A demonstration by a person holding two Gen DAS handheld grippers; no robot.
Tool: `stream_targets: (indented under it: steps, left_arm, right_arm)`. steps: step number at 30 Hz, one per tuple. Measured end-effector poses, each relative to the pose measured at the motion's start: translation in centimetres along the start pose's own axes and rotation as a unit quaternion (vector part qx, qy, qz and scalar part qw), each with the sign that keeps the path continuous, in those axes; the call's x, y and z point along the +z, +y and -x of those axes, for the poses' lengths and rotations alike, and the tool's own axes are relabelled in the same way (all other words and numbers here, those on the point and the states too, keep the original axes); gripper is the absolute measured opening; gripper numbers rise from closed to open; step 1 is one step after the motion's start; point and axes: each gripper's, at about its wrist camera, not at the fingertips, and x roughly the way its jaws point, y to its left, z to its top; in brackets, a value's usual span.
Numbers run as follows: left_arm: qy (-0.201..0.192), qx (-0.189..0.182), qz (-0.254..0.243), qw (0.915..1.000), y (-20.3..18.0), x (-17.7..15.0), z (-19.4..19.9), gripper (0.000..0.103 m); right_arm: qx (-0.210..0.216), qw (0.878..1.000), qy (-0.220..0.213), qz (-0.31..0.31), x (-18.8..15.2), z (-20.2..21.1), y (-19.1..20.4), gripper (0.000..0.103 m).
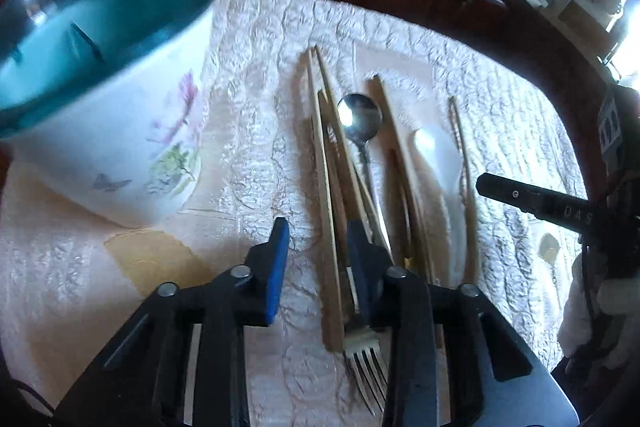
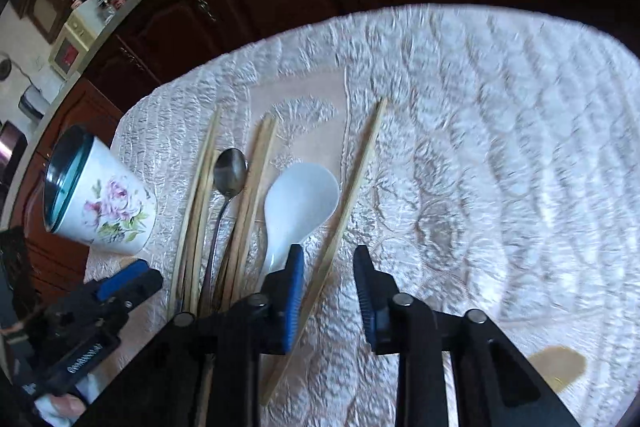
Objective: Organize utensils
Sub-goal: 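Grasp a bamboo chopstick with the right tool while the left tool grasps another chopstick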
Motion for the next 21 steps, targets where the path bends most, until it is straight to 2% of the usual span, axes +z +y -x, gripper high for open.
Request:
stream_targets:
  steps: [2, 4, 6, 10, 13, 18, 21]
  left_arm:
    - [0.012, -0.01, 0.002, 0.9999, 0.2, 0.0, -0.8, 0.016]
    - [0.011, -0.024, 0.007, 0.9996, 0.4, 0.1, -1.1, 0.012]
    - [0.016, -0.029, 0.013, 0.9994, 0.7, 0.5, -1.2, 0.005]
    - [0.017, -0.037, 0.015, 0.999, 1.1, 0.0, -0.1, 0.003]
    - [0.018, -0.039, 0.01, 0.999, 1.4, -0.6, 1.2, 0.002]
    - [0.01, -0.035, 0.01, 0.9993, 1.4, -1.0, 2.5, 0.004]
    - [0.02, -0.044, 0.02, 0.9986, 1.3, -0.3, 1.4, 0.022]
  right_arm:
    - [0.017, 1.0, 0.014, -0.016, 0.3, -1.2, -0.5, 0.019]
    - [0.025, 0.999, 0.022, -0.023, 0.4, -2.0, -0.7, 0.01]
    - [0.032, 0.999, 0.021, -0.025, 0.3, -2.5, -0.9, 0.009]
    - [0.058, 0.998, 0.018, -0.025, -0.1, -1.8, -0.6, 0.005]
    - [0.059, 0.998, 0.019, -0.014, -1.1, -0.6, -0.6, 0.005]
    - [0.054, 0.998, 0.026, 0.003, -3.3, 1.2, -0.7, 0.005]
    - [0.055, 0.998, 0.026, -0.013, -4.1, 1.9, -1.3, 0.005]
